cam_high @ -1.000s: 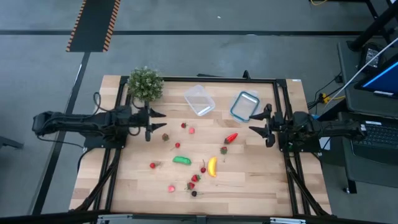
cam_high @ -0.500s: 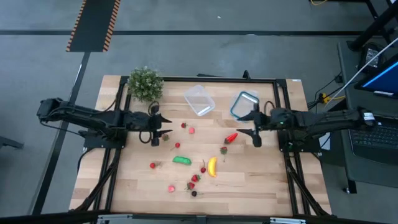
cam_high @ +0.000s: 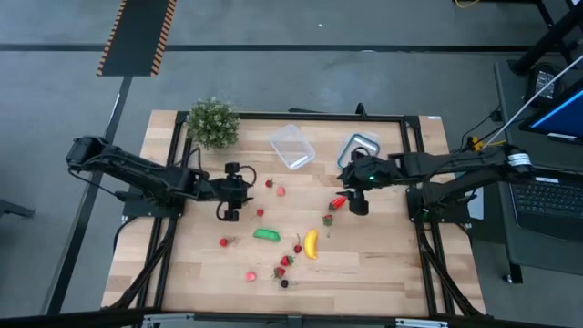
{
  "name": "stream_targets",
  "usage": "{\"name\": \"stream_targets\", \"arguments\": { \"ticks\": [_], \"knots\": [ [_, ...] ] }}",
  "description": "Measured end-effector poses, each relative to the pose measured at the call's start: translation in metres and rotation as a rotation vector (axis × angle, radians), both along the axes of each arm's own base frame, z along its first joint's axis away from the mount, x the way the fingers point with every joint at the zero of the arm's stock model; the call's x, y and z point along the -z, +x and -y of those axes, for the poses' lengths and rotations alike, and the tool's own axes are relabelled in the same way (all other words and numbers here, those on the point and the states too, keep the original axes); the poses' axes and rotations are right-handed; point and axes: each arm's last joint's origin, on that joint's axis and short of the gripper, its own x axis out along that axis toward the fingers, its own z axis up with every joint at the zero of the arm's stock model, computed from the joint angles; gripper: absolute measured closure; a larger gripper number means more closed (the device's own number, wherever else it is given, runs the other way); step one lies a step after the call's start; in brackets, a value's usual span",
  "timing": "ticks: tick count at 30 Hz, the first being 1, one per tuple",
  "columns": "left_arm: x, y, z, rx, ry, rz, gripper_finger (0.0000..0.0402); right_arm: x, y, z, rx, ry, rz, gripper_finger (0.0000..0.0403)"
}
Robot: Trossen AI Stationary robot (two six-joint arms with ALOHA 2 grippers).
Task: Pick and placing Produce into tupperware
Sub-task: Put the red chili pepper into the transparent container
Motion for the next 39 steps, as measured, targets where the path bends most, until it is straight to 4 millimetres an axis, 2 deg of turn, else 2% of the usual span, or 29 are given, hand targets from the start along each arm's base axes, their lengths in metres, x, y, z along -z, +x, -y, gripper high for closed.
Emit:
{"name": "stream_targets", "arguments": {
  "ticks": [6, 12, 16, 28, 39],
  "knots": [
    [0.011, 0.005, 0.002, -0.007, 0.011, -0.054, 0.0225, 0.015, 0.027, -0.008, -0.040, -0.018, -0.200, 0.0169],
    [0.012, 0.006, 0.002, -0.031, -0.010, -0.048, 0.0225, 0.026, 0.043, -0.015, -0.092, -0.042, -0.330, 0.0169],
    [0.012, 0.006, 0.002, -0.030, -0.013, -0.046, 0.0225, 0.040, 0.047, -0.021, -0.117, -0.051, -0.405, 0.0169],
    [0.012, 0.006, 0.002, -0.031, -0.011, -0.046, 0.0225, 0.076, 0.060, -0.022, -0.119, -0.058, -0.540, 0.0169],
    [0.012, 0.006, 0.002, -0.032, -0.010, -0.045, 0.0225, 0.093, 0.067, -0.023, -0.118, -0.058, -0.570, 0.0169]
  ]
}}
